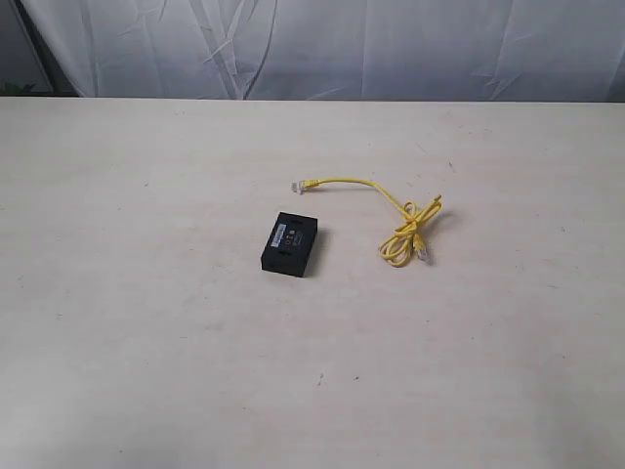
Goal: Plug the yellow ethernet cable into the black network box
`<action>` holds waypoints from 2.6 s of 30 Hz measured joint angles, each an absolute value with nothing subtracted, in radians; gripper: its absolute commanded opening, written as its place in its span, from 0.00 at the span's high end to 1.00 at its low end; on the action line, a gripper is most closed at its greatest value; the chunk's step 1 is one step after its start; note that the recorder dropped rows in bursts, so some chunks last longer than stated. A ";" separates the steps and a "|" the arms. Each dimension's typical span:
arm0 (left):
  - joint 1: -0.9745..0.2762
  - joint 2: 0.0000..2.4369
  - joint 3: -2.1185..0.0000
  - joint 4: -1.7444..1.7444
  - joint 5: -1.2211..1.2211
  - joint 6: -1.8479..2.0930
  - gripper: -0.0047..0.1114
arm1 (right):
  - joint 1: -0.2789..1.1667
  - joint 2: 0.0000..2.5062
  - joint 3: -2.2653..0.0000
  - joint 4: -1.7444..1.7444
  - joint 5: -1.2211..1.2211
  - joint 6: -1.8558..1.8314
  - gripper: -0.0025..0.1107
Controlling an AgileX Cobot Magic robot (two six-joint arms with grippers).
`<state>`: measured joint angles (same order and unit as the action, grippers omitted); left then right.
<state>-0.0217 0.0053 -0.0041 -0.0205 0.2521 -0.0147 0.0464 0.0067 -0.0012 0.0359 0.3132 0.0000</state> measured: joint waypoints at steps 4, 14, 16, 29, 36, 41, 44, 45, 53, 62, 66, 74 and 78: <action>-0.022 0.005 -0.004 -0.021 0.252 -0.015 0.96 | 0.046 0.007 -0.001 0.036 0.313 0.000 0.98; -0.022 0.005 -0.004 0.057 0.242 -0.015 0.96 | 0.046 0.007 -0.001 -0.024 0.263 0.000 0.98; -0.022 0.005 -0.004 0.059 0.235 -0.015 0.96 | 0.046 0.007 -0.001 -0.024 0.258 0.000 0.98; -0.022 0.005 -0.004 -0.121 0.189 -0.015 0.96 | 0.046 0.005 -0.001 0.210 -0.121 0.009 0.98; -0.022 0.005 -0.004 -0.286 0.164 -0.015 0.96 | 0.046 0.005 -0.039 0.237 -0.357 0.299 0.98; -0.022 0.005 -0.004 -0.316 0.143 -0.015 0.96 | 0.046 0.027 -0.172 0.058 -0.260 0.342 0.98; -0.022 0.005 -0.004 -0.317 0.141 -0.015 0.96 | 0.046 0.088 -0.252 0.000 -0.199 0.347 0.98; -0.022 0.005 -0.004 -0.317 0.141 -0.015 0.96 | 0.046 0.117 -0.281 -0.025 -0.174 0.347 0.98; -0.022 0.005 -0.004 -0.318 0.141 -0.015 0.96 | 0.046 0.446 -0.543 -0.161 0.114 0.333 0.98; -0.022 0.005 -0.004 -0.318 0.141 -0.015 0.96 | 0.046 0.781 -0.800 -0.018 0.502 -0.085 0.98; -0.022 0.005 -0.004 -0.318 0.141 -0.015 0.96 | 0.046 0.922 -0.879 0.165 0.634 -0.300 0.98; -0.022 0.005 -0.004 -0.318 0.141 -0.015 0.96 | 0.046 1.191 -1.012 0.436 0.730 -0.566 0.98; -0.022 0.005 -0.004 -0.318 0.141 -0.015 0.96 | 0.069 1.333 -1.103 0.436 0.775 -0.585 0.98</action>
<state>-0.0217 0.0053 -0.0041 -0.3178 0.1411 -0.0147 0.0685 1.3329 -1.1026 0.4356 0.7745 -0.5852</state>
